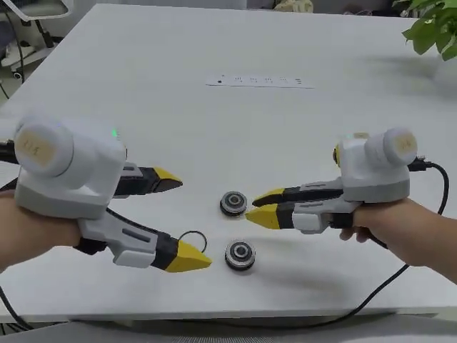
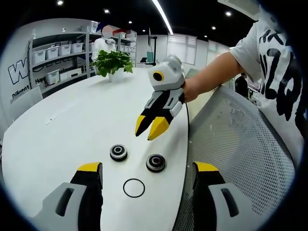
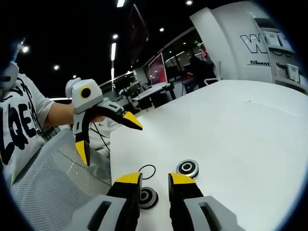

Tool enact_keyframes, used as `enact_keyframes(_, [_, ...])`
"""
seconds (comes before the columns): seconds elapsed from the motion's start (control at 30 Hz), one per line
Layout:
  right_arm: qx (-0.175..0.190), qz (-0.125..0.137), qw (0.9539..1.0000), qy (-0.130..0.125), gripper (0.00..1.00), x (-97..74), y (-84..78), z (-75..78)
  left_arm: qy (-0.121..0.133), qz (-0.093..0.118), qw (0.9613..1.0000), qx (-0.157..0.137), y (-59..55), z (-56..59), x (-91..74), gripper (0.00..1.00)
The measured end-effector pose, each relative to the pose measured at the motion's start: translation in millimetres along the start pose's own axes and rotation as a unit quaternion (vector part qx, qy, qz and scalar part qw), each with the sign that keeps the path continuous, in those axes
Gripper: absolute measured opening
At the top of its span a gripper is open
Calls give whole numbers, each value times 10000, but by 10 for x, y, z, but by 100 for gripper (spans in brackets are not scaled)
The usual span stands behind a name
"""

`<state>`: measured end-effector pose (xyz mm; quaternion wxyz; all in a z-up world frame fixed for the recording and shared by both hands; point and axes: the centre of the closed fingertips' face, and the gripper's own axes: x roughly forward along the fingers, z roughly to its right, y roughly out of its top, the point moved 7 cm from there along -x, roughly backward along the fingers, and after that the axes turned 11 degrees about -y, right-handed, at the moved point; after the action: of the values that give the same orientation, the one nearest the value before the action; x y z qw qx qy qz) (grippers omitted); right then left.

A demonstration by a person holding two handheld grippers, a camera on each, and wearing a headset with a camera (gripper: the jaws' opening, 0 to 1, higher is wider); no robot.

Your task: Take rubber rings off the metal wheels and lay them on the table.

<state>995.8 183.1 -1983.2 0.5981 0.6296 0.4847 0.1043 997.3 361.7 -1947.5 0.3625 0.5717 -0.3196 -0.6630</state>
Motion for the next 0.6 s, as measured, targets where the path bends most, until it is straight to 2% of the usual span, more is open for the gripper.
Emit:
enact_keyframes(0.23, [8, -18, 10000, -35, 20, -58, -51, 24, -61, -18, 10000, 2, 15, -17, 73, 72])
enact_keyframes(0.6, [-74, -131, 9998, 97, 21, -55, -146, -8, -142, -7, 9999, -21, 47, -39, 174, 69])
